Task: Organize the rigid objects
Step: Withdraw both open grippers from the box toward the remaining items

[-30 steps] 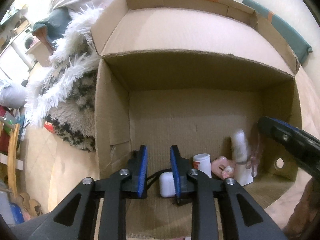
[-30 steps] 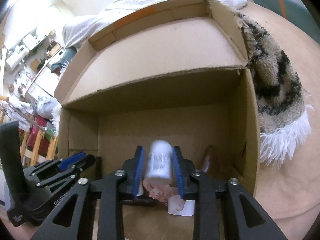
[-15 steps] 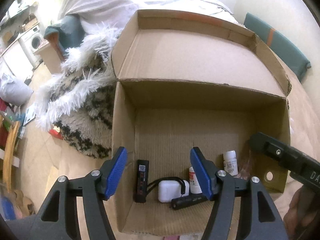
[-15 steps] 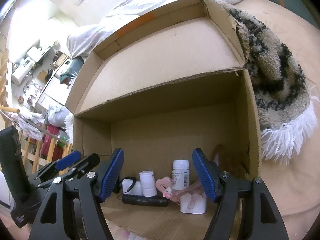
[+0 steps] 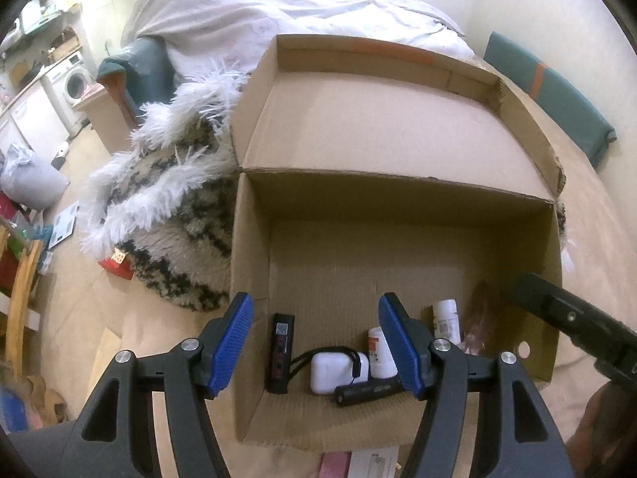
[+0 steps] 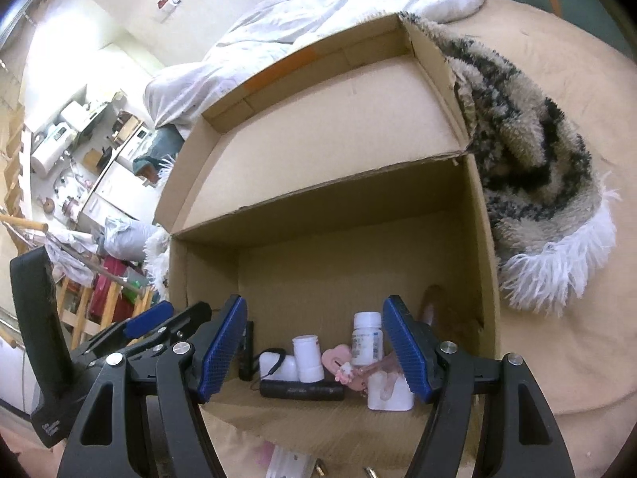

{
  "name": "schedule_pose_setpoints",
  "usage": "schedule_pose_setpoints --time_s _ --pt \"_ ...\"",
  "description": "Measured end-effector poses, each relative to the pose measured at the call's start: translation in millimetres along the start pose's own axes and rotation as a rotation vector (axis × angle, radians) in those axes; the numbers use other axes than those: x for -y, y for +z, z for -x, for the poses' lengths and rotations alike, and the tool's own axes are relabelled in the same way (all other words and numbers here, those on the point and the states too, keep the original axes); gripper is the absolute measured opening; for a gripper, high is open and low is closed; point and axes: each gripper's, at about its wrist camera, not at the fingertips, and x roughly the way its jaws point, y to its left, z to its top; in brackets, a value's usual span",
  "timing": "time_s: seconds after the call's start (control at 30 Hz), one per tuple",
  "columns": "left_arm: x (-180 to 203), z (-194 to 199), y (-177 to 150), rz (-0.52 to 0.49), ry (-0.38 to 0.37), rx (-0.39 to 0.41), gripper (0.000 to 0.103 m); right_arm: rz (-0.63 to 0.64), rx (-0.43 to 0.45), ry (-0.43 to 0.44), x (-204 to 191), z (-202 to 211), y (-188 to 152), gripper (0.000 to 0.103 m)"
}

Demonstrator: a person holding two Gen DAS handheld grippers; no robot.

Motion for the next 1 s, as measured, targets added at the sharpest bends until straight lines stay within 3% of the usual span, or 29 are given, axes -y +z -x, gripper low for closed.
schedule_pose_setpoints --time_s 0.5,0.63,1.0 --pt "-42.0 28.9 -55.4 0.047 0.038 -0.041 0.062 -0.071 0.001 -0.004 6.7 36.4 -40.0 0.075" --pt "-54.5 26.6 -72.8 0.072 -0.008 -0.066 0.062 -0.086 -0.014 -0.035 10.3 40.8 -54.1 0.075" --pt "-45.5 -34.7 -112.1 0.079 -0.097 -0.327 0.058 -0.102 -0.102 -0.09 13.1 24.2 -77.4 0.075"
